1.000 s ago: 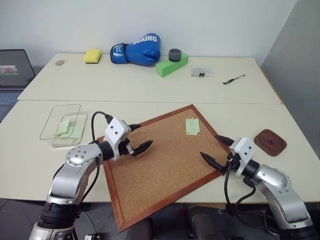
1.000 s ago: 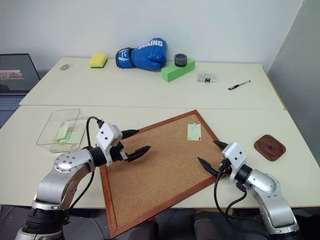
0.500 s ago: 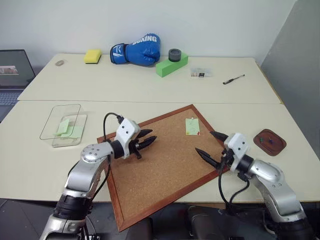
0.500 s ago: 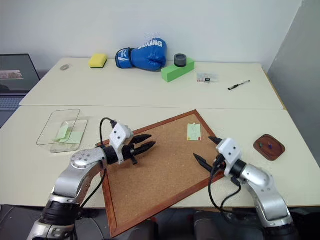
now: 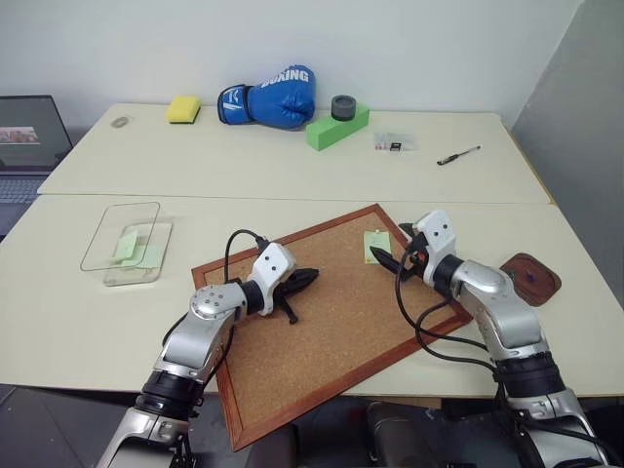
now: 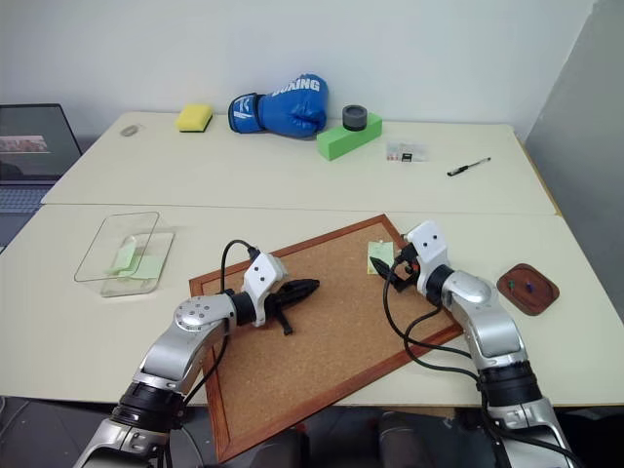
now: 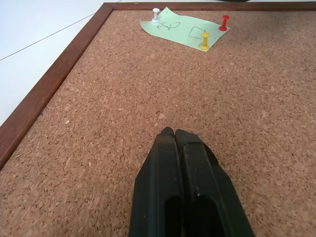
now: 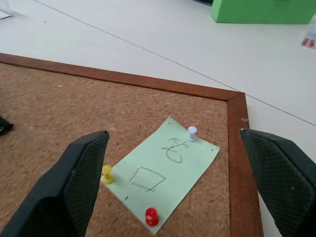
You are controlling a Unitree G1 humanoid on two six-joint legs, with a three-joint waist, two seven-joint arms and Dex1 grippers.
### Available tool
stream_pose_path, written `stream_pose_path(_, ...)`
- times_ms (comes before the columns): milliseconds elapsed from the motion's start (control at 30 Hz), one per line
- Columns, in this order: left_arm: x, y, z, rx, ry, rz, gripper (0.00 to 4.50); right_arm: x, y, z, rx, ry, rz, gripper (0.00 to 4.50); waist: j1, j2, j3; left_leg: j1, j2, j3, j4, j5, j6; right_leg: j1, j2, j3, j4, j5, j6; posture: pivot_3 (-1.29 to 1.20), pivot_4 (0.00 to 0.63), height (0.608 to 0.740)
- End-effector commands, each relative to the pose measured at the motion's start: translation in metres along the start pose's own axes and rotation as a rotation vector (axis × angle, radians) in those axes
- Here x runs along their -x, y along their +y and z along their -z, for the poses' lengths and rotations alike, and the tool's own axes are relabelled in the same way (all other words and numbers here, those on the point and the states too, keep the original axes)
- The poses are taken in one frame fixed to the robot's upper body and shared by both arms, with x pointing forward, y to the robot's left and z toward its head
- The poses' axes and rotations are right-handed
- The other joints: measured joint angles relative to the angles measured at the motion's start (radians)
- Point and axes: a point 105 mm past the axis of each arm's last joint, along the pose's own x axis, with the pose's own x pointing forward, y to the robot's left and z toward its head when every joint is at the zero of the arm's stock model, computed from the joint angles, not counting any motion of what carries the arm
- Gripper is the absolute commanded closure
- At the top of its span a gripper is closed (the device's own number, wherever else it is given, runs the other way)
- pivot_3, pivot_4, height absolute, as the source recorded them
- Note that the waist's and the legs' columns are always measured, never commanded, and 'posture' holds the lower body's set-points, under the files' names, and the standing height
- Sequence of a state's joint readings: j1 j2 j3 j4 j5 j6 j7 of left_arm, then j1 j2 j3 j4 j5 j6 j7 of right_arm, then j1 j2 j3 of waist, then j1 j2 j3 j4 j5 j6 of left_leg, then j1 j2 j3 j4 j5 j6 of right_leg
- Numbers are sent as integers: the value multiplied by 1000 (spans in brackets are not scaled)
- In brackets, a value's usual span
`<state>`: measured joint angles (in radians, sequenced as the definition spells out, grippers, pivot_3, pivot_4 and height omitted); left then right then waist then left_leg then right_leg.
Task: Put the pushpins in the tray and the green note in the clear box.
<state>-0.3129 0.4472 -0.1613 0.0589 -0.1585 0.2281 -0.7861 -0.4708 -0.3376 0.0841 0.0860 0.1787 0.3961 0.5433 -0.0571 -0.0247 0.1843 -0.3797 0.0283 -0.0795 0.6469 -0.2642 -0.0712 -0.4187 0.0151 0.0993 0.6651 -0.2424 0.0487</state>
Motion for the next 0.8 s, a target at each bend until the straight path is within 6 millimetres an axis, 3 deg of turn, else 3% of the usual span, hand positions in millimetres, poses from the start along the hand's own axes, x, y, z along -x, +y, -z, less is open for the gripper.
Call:
stream_pose_path(33, 2, -5, 11, 15, 36, 12, 4438, -13, -12, -11, 18, -17, 26, 0, 0, 0, 0, 0, 0, 0, 0, 0, 0, 0, 0, 0, 0, 0, 0, 0, 150, 740)
stream_pose_path(333, 5, -8, 12, 18, 39, 10, 4438, -36, -20, -6, 20, 9, 35, 0, -2, 0, 0, 0, 0, 0, -1, 0, 0, 0, 0, 0, 0, 0, -1, 0, 150, 740)
stream_pose_path(400, 6, -9, 12, 17, 40, 8, 4445, -38, -22, -4, 22, 13, 43, 184, -2, 0, 0, 0, 0, 0, -1, 0, 0, 0, 0, 0, 0, 2, -3, 0, 150, 740)
stream_pose_path(800, 7, -11, 14, 20, 46, 8, 4448, -42, -20, -1, 46, 16, 23, 2696, -4, 0, 0, 0, 0, 0, -1, 0, 0, 0, 0, 0, 0, 2, -3, 0, 150, 740)
